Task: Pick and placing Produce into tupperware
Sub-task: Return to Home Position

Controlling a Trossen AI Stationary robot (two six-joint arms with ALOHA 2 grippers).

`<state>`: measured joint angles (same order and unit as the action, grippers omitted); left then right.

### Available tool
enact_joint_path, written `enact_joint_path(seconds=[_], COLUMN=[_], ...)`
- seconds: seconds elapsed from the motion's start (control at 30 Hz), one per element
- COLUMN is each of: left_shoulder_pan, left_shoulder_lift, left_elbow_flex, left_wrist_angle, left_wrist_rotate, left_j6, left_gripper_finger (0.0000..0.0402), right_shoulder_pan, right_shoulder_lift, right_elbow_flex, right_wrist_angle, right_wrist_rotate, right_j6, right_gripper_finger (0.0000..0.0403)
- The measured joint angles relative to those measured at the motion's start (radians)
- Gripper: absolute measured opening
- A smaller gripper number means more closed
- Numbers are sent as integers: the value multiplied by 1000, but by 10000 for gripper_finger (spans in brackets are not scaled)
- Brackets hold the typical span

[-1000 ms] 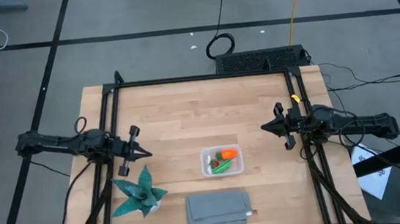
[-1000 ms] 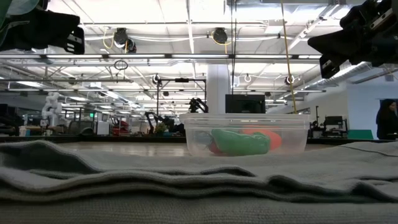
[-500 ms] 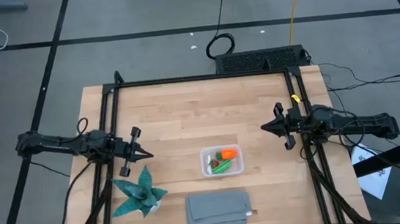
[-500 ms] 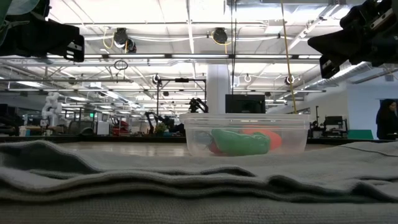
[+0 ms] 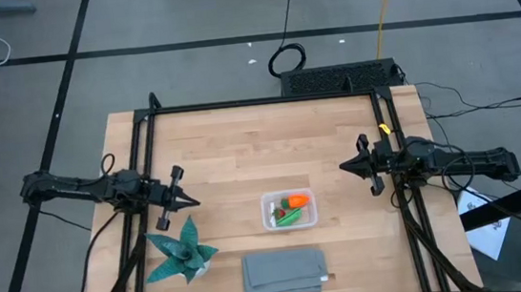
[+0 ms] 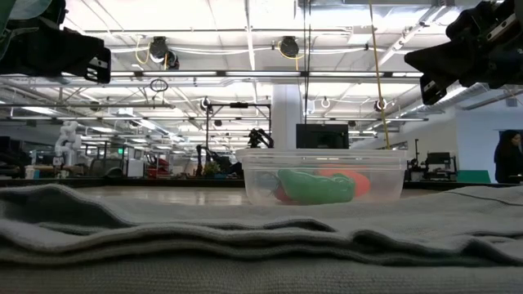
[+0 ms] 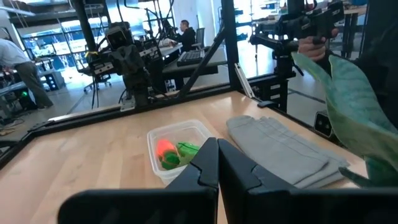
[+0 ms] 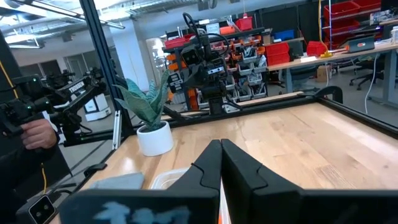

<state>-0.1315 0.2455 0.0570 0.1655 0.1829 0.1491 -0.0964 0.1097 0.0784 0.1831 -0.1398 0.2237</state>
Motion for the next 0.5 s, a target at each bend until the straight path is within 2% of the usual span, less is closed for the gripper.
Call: enact_joint_path(seconds=[0.5], left_shoulder_pan=[0], left_shoulder_lift=[3], left_elbow_flex=[0], left_wrist_angle=[19], left_wrist_rotate=[0], left_j6=[-28], left_gripper_finger=[5], right_shoulder_pan=[0], right_shoulder_lift=[0], right_elbow_flex=[0], right_wrist_angle=[0], right_wrist_rotate=[5], right_j6=[0], right_gripper_finger=[0])
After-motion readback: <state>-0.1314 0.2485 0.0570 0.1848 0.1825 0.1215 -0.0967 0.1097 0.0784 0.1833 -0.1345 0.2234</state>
